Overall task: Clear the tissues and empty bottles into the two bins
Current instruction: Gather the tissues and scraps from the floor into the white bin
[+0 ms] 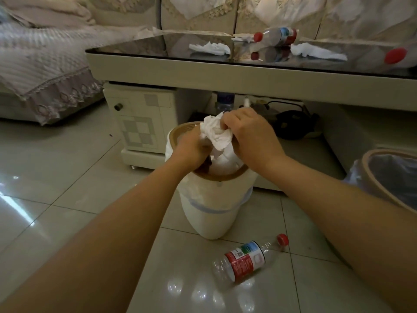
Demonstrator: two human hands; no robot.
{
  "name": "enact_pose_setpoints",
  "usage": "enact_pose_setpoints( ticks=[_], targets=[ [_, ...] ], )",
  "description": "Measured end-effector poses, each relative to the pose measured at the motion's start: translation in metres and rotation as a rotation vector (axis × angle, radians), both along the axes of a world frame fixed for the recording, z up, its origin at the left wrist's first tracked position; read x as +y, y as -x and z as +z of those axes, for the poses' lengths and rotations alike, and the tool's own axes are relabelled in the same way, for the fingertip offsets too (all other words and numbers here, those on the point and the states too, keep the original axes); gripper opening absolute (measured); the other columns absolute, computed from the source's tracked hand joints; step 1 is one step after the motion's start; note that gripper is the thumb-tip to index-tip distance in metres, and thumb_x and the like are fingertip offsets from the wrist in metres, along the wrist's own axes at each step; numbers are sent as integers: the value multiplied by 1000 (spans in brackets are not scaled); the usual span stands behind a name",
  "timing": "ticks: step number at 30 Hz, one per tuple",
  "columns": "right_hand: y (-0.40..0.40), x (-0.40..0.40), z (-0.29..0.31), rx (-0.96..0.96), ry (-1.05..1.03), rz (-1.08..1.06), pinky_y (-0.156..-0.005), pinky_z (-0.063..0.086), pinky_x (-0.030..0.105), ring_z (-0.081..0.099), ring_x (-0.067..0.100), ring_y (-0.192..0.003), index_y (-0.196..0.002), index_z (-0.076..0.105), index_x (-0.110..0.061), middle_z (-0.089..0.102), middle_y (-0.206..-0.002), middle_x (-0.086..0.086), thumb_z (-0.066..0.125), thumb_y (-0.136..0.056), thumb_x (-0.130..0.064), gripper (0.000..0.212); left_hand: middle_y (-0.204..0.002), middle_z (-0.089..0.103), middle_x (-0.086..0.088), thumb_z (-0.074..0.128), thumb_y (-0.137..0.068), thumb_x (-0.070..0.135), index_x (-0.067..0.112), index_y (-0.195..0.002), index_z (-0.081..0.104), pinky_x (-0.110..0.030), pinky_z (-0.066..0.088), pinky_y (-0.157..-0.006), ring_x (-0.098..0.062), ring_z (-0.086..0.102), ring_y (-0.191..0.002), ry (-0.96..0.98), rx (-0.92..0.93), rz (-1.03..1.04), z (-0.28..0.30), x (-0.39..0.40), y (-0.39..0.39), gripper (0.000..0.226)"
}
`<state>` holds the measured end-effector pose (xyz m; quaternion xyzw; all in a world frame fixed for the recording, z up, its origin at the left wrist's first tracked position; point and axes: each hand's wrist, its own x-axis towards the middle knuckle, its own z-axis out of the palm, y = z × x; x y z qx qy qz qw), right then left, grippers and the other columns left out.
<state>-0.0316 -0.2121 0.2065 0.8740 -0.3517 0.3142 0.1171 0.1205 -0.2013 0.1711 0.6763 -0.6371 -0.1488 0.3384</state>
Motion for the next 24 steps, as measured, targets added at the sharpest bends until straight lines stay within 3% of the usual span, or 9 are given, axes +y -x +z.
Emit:
enact_pose_setpoints(
  ticks=[2, 4, 6, 8, 10, 12, 17, 20, 24],
  targets=[
    [-9, 1, -14, -149, -310, 33, -102, 37, 46, 37, 31, -131, -110, 60, -11, 57, -125, 9, 62, -85, -9, 25, -112, 62, -9, 53, -94, 26, 17, -124, 52, -45, 48, -96, -25, 59, -103, -63, 99, -67, -7, -1, -5, 31],
    [-15, 1, -29, -184, -611, 12, -115, 15, 50, 9, 24, -145, -122, 52, -20, 41, -144, 2, 54, -91, -20, 31, -134, 51, -6, 60, -87, 35, 25, -144, 31, -52, 37, -105, -27, 47, -126, -89, 85, 5, -11, 0, -13, 64],
    [-17, 0, -39, 37, -756, -93, -115, -3, 54, -8, 19, -146, -140, 36, -30, 16, -158, -3, 42, -95, -39, 45, -153, 28, -5, 70, -79, 38, 33, -150, -1, -56, 25, -112, -27, 26, -141, -133, 45, 59, -15, 4, -20, 101],
    [-13, -2, -36, 206, -811, -164, -113, -12, 55, -14, 19, -145, -147, 19, -38, 1, -160, -4, 33, -93, -54, 58, -157, 20, -5, 76, -74, 36, 38, -147, -14, -56, 23, -112, -27, 23, -142, -152, 102, -33, -16, 10, -23, 116],
    [-9, -4, -31, 267, -825, -212, -112, -13, 57, -15, 21, -145, -149, 10, -40, -4, -160, -2, 30, -90, -61, 65, -153, 28, -4, 76, -72, 30, 40, -148, -4, -56, 24, -112, -25, 31, -139, -128, 129, -122, -17, 19, -20, 111],
    [-5, -4, -33, 343, -749, -291, -111, -13, 58, -12, 26, -145, -148, 10, -42, -3, -160, 4, 27, -90, -64, 65, -143, 42, 1, 72, -72, 33, 37, -146, 20, -54, 26, -111, -21, 40, -130, -53, 31, -109, -16, 27, -15, 90],
    [-4, 5, -38, 244, -550, -390, -112, 12, 55, 22, 28, -135, -139, 38, -36, 34, -140, 8, 34, -93, -51, 48, -115, 54, 4, 45, -93, 50, 33, -122, 58, -34, 26, -99, -16, 47, -110, 8, -411, -56, -14, 34, -4, 36],
    [-3, 6, -39, 237, -681, -315, -111, -7, 57, 36, 24, -133, -141, 35, -33, 55, -132, 2, 27, -96, -42, 46, -94, 65, 5, 28, -99, 48, 30, -100, 67, -39, 22, -107, -17, 54, -103, -240, -459, -74, -10, 27, 4, 43],
    [8, 17, -41, 82, -691, -186, -108, 4, 49, 41, 18, -126, -138, 42, -34, 58, -126, -4, 30, -96, -28, 44, -129, 59, 5, 15, -94, 60, 37, -114, 66, -54, -9, -112, -18, 32, -136, -409, -617, -99, -14, 20, 14, 59]
  ],
)
